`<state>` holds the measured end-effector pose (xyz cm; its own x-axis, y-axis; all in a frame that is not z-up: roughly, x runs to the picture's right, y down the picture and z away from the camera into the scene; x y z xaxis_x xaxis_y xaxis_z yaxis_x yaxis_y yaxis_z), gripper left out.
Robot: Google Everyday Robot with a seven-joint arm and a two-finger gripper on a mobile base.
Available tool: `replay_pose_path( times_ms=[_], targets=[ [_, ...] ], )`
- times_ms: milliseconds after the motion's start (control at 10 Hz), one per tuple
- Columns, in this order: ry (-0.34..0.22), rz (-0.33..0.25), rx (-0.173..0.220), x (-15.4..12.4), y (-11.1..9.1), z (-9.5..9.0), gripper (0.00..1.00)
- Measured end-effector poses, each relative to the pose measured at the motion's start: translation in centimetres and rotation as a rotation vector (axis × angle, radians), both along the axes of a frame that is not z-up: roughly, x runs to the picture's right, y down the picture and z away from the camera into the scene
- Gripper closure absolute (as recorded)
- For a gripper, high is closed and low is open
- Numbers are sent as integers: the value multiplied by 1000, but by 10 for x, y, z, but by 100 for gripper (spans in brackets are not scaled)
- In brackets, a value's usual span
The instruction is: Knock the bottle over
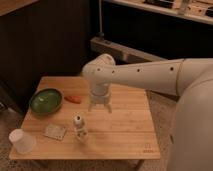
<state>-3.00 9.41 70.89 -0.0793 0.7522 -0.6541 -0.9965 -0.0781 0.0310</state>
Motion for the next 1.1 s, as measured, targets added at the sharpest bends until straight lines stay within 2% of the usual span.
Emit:
replay_pose_path(
  times_ms=[1100],
  targets=[
    [7, -2, 0, 4, 0, 1, 35]
  ],
)
